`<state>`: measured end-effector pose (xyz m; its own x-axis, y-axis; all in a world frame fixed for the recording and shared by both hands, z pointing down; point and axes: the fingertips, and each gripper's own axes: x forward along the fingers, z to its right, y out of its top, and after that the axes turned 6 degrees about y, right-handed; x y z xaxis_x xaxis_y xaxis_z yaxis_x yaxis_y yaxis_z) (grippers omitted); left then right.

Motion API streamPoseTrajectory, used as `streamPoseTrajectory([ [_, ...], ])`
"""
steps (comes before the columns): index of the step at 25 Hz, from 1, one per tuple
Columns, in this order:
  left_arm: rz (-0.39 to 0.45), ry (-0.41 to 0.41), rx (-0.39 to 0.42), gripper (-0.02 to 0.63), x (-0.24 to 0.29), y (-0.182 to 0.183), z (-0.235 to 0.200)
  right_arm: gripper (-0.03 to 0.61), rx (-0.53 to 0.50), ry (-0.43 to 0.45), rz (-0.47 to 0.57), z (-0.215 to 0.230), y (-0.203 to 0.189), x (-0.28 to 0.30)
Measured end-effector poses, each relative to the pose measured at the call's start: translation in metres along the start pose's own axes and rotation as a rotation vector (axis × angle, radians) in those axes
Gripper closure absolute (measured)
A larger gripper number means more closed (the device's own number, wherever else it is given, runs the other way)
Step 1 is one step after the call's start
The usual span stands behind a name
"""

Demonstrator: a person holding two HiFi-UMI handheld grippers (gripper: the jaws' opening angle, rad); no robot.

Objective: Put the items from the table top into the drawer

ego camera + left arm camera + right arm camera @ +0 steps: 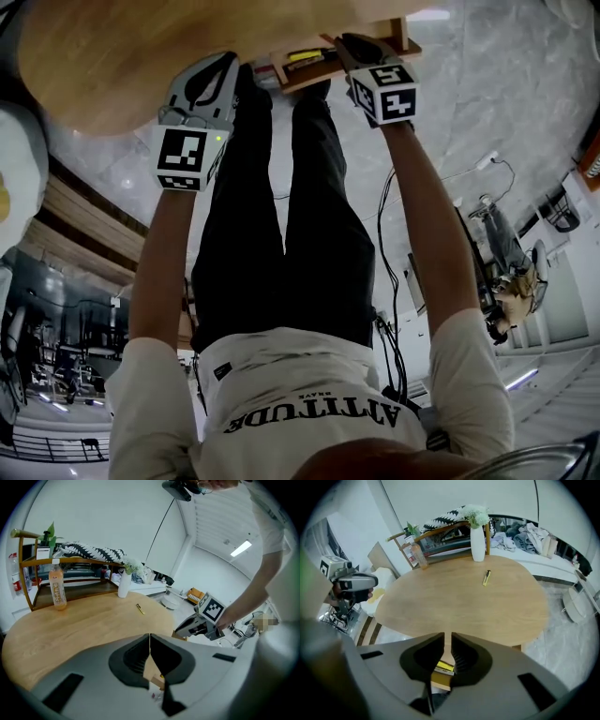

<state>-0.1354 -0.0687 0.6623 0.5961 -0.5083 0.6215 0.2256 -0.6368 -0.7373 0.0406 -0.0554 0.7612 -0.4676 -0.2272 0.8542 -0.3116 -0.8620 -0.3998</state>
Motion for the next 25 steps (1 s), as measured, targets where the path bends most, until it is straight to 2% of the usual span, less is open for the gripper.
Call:
streamPoseTrajectory([
  [8, 0.004, -0.019, 0.033, 0.592, -0.007, 0.014, 0.005, 0.544, 0.029, -0.015, 0.109, -0.01, 0.024, -0.04],
  [13, 0.017, 0.004, 0.031, 0.592, 0.008, 0.027, 0.009, 0.558, 0.029, 0.005, 0.164, -0.007, 0.037, -0.053],
  [19, 0.042, 0.035, 0.021, 0.591, 0.029, 0.044, 0.025, 0.56, -0.025, 0.033, 0.18, -0.004, 0.037, -0.065],
  [25, 0.025, 0.074, -0.018, 0.591, 0.063, 0.058, 0.046, 0.56, -0.043, 0.077, 0.164, 0.016, 0.029, -0.077],
])
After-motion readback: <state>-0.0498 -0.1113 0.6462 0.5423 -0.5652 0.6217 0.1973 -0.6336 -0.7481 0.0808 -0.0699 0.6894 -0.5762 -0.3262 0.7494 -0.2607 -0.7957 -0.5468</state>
